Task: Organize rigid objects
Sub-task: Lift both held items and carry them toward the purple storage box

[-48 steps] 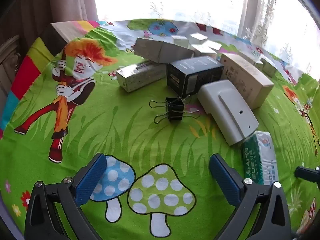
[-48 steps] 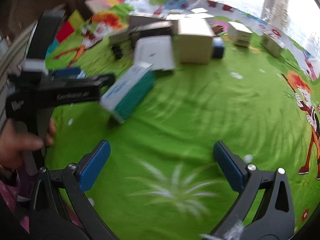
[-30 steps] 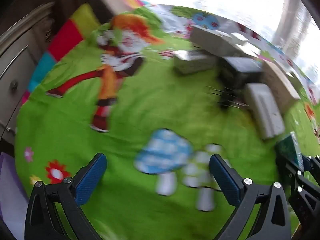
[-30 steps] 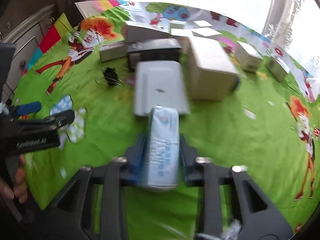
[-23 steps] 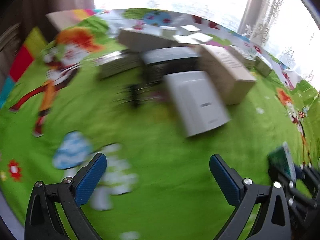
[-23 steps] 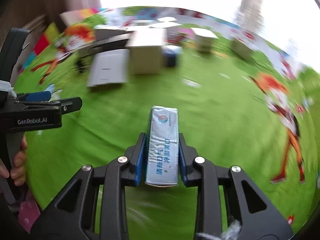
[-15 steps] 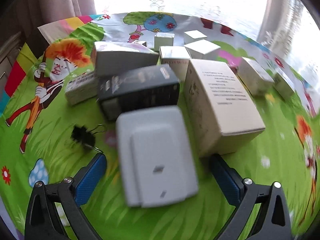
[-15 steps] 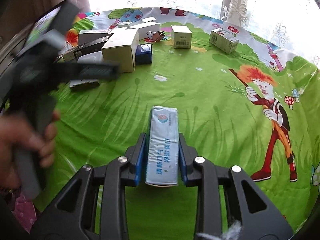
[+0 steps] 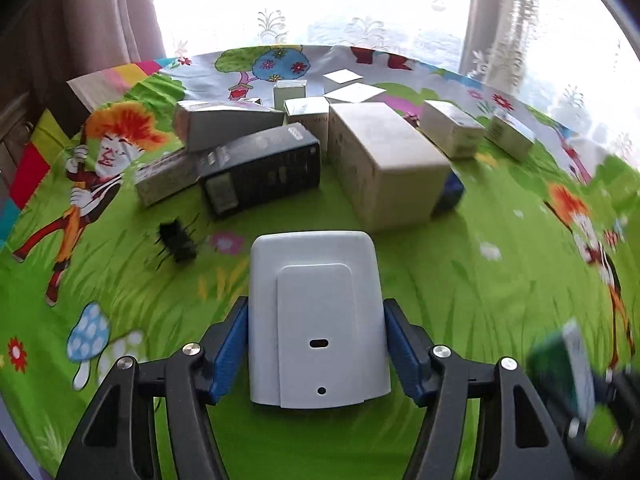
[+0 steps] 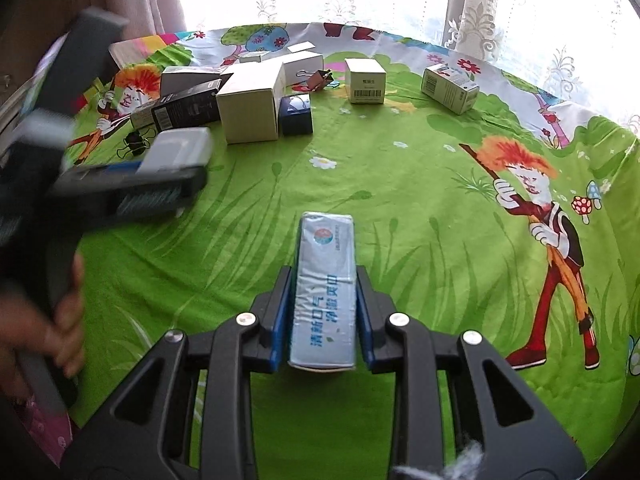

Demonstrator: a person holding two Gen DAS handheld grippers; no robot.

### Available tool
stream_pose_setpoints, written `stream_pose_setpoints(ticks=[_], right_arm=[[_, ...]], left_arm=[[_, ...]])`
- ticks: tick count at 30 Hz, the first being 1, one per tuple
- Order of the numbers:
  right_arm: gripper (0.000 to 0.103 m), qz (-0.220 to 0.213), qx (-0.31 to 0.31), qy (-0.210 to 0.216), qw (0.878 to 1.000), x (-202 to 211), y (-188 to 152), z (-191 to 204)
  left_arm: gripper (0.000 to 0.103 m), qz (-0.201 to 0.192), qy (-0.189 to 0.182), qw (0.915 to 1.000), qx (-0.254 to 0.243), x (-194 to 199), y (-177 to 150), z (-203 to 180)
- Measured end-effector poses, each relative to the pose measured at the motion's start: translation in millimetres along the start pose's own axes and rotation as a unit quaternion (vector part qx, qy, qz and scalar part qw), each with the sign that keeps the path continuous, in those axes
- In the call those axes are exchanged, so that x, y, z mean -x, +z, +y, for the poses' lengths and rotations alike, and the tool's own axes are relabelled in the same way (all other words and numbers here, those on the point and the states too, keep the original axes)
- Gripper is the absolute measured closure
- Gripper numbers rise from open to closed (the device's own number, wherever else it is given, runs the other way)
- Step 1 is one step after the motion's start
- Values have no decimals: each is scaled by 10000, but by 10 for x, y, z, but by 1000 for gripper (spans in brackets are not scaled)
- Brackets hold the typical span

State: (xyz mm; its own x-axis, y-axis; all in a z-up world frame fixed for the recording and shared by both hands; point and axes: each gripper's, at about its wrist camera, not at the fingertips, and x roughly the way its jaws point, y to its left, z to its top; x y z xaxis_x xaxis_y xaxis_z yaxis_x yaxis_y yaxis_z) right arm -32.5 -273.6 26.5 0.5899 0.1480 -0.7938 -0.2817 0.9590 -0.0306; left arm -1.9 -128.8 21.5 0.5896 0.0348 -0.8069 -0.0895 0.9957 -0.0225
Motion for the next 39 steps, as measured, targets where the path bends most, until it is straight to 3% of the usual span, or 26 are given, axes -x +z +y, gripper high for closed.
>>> stream_pose_setpoints(ticks=[5,8,14,18,25,30,39], right_arm=[[70,30,28,-36,10000,1,4,13],[70,-43,-2,-49,10000,36,2,19],[70,-1177,-99,-11,9930,508,-50,122],[70,-2102,-9,-169,9775,839,-49,205],[70,-2543,-97,-451,9660,1193,58,251],[70,-2890,-110,-617,9553,1505,81,251],[70,-3697,194,-791,9256,2281,103,452]], left_arm=[[38,-86,-106,9999,-35,56,45,49],[38,-365,-316,9988,-13,237,-18,42],[38,-1258,-617,9901,-101,692,-203,167],[38,-1967,-623,9784,-131,1048,-288,222],[38,-3028,-330,9516,-412,1607,-317,124],[38,-3498,-286,9352,-466,1941,-390,123],[38,-3980,-253,9166,-280,2535,-434,423]])
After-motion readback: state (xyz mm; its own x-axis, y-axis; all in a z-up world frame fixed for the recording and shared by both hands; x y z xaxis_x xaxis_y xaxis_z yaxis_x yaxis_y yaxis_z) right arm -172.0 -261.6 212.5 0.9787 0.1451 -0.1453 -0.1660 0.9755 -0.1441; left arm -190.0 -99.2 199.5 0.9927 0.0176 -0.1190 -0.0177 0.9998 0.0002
